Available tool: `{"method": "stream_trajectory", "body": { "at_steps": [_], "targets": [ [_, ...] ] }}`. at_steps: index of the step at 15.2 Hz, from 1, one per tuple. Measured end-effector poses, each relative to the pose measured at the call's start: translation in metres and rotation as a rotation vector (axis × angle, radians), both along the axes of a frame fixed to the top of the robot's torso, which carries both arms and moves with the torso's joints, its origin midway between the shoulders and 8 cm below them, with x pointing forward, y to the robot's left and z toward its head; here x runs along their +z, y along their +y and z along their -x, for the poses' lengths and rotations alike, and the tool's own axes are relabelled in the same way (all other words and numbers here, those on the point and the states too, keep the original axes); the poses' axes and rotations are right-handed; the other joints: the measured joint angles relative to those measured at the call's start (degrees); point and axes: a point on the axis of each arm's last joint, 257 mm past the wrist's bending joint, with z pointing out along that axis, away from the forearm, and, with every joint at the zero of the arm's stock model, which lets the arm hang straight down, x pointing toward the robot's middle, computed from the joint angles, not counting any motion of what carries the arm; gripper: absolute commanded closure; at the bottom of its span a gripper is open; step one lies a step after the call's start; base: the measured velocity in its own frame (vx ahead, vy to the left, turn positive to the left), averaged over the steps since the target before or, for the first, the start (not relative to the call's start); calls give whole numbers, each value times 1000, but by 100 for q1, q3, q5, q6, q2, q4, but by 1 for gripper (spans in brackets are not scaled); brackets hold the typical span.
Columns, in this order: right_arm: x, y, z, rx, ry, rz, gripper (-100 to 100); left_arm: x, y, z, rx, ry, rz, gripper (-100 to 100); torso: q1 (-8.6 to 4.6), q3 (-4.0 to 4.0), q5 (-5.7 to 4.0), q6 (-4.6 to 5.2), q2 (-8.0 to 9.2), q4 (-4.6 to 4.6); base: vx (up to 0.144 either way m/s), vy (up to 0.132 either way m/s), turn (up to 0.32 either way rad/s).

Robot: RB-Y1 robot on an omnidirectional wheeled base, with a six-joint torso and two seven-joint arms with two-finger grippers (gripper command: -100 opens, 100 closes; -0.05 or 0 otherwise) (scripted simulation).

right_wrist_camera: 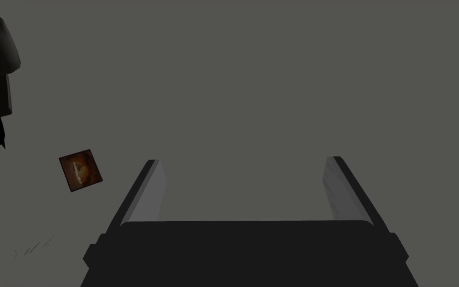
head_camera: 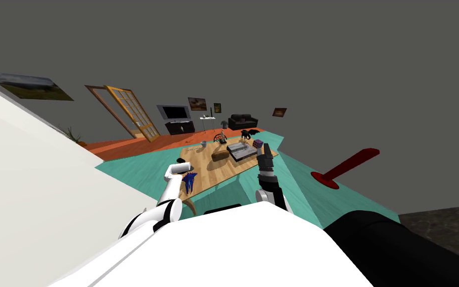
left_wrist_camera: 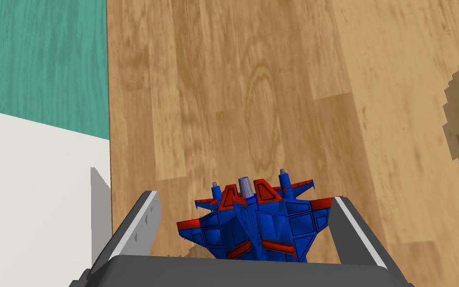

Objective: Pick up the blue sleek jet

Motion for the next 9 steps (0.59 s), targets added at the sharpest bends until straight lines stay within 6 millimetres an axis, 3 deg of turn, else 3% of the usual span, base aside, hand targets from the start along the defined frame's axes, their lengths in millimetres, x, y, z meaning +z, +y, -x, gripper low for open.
{"method": "stream_trajectory", "body": {
  "at_steps": [6, 7, 9],
  "targets": [
    [0, 0, 0, 0, 0, 0, 0, -15, -34, -5, 25, 2, 127, -100, -14, -15, -2, 0, -26, -6, 1, 149, -33],
    [0, 0, 0, 0, 0, 0, 0, -22, -44, -3, 29, 11, 150, -100, -17, -16, -2, 0, -28, -7, 5, 76, -18],
    [0, 0, 0, 0, 0, 0, 0, -25, -44, -3, 35, 13, 157, -100, -50, -15, -9, 1, -25, -6, -2, 6, -50]
  ]
}}
